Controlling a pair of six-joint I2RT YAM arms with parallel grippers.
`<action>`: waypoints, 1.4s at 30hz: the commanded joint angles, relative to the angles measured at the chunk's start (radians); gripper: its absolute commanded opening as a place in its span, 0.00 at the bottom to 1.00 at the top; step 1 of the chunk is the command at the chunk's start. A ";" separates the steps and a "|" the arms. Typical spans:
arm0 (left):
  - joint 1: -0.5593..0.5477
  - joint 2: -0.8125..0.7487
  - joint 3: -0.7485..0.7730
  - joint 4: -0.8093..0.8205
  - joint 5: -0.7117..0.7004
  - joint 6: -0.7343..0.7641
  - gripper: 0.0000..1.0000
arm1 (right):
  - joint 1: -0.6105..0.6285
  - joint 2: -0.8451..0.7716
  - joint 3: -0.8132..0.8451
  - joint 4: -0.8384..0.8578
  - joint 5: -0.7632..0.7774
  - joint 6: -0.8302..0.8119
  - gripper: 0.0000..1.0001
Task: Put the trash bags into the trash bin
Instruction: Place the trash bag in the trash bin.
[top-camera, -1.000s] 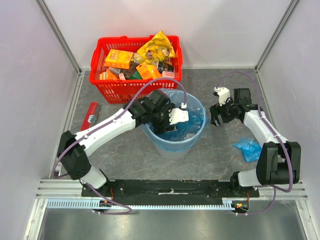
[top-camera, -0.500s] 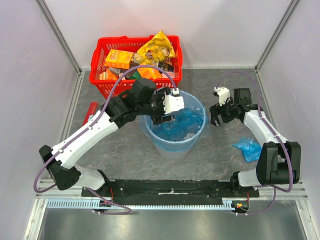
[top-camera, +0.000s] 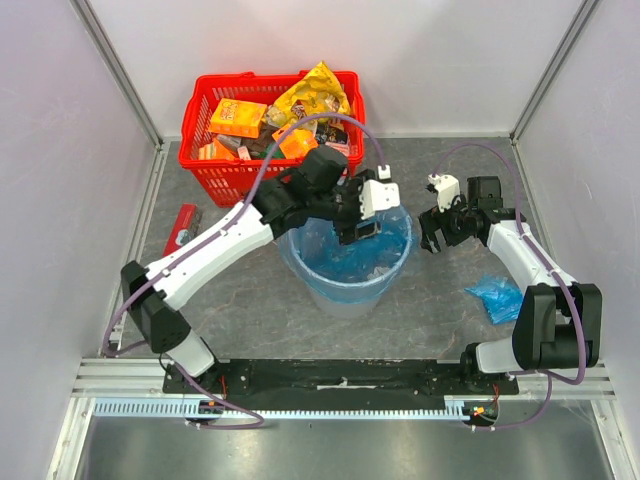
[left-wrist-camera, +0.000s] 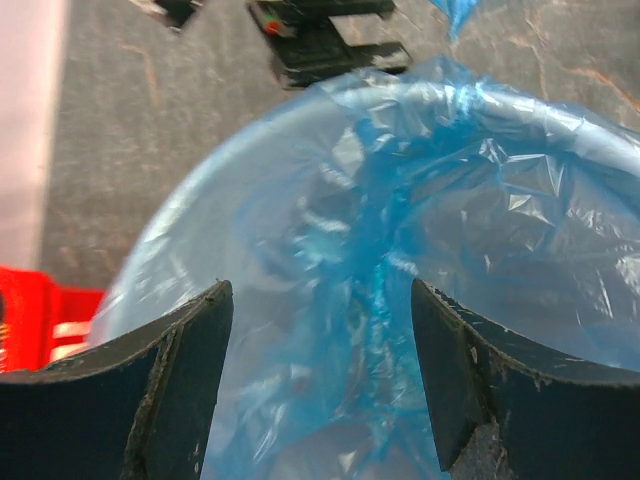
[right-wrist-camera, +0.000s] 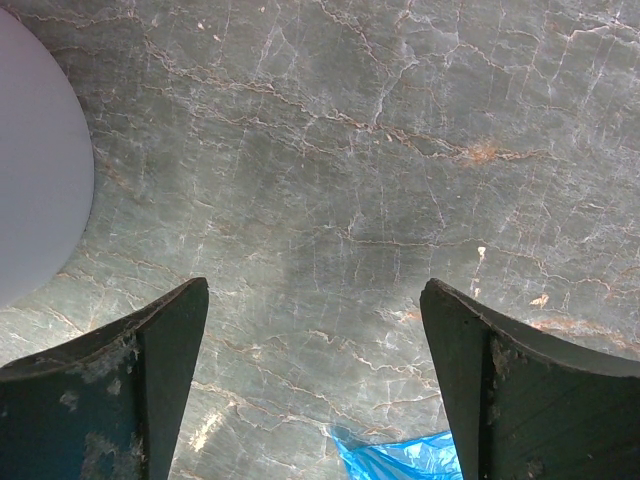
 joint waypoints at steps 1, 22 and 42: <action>-0.027 0.040 -0.025 0.005 0.063 -0.042 0.78 | -0.004 -0.008 0.036 0.002 -0.014 -0.008 0.95; -0.040 0.142 -0.261 0.170 -0.020 -0.036 0.76 | -0.065 -0.164 0.010 0.058 -0.040 0.022 0.98; -0.040 -0.056 -0.197 0.114 -0.035 -0.028 0.85 | -0.089 -0.307 -0.045 0.118 -0.117 0.057 0.98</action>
